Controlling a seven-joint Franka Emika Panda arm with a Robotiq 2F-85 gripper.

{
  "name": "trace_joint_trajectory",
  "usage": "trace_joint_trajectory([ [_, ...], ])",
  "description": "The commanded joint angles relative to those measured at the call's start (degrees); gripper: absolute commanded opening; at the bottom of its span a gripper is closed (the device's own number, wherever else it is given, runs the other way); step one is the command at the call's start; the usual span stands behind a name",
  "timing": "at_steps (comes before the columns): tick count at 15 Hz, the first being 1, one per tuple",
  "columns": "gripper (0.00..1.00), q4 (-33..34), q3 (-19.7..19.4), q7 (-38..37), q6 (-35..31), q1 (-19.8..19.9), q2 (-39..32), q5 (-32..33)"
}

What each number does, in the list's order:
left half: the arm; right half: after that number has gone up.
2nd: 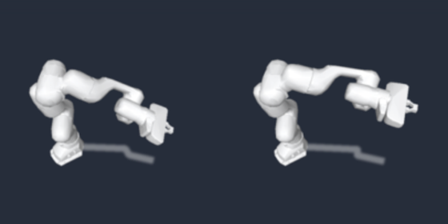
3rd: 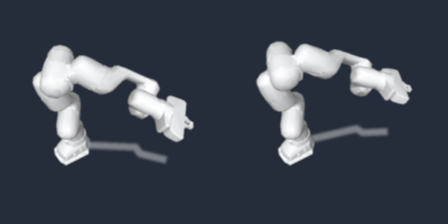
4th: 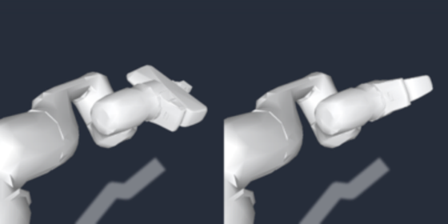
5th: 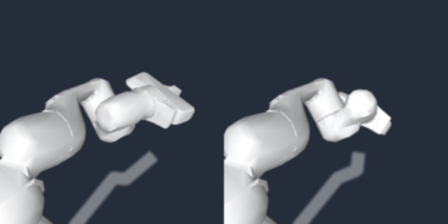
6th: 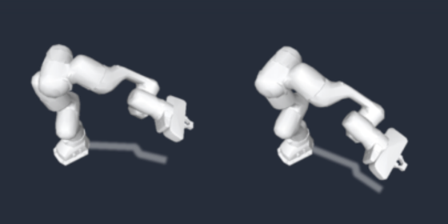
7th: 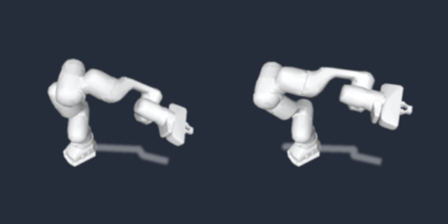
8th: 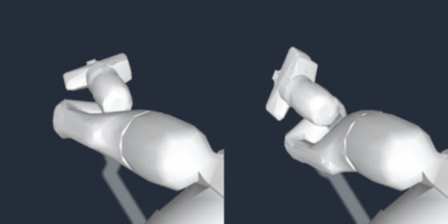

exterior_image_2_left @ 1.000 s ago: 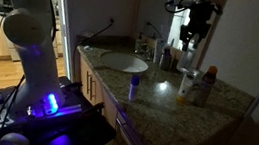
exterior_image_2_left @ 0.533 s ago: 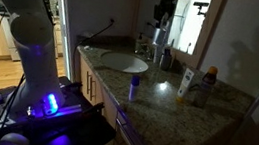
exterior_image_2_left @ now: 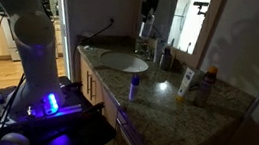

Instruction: Pick the clear bottle on the left and put it near the sink

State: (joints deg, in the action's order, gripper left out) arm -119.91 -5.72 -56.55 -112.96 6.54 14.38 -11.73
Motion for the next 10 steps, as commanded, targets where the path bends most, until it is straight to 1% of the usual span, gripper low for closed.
trace_joint_trajectory([
  [1, 0.38, -0.7, 5.3, 1.6, 1.3, -4.8, 4.6, -5.7],
  [2, 0.38, -0.3, 6.8, 1.6, 1.8, -6.4, 5.9, -7.7],
  [3, 0.38, 0.2, 6.9, 3.5, 2.2, -7.4, 6.4, -10.0],
  [4, 0.63, 0.2, 7.2, 0.3, 0.6, -5.6, 3.8, -6.8],
  [5, 0.63, 0.2, 8.2, 0.4, 0.9, -6.7, 5.0, -8.0],
  [7, 0.63, 0.2, 8.6, 0.6, 1.4, -7.2, 6.3, -8.5],
  [8, 0.38, 0.2, 8.3, 1.0, 1.4, -7.1, 6.4, -8.5],
  [9, 0.38, 0.3, 8.3, 2.0, 2.0, -7.8, 5.7, -10.0],
  [10, 0.38, 0.1, 9.5, 2.6, 1.3, -9.1, 5.2, -10.7],
])
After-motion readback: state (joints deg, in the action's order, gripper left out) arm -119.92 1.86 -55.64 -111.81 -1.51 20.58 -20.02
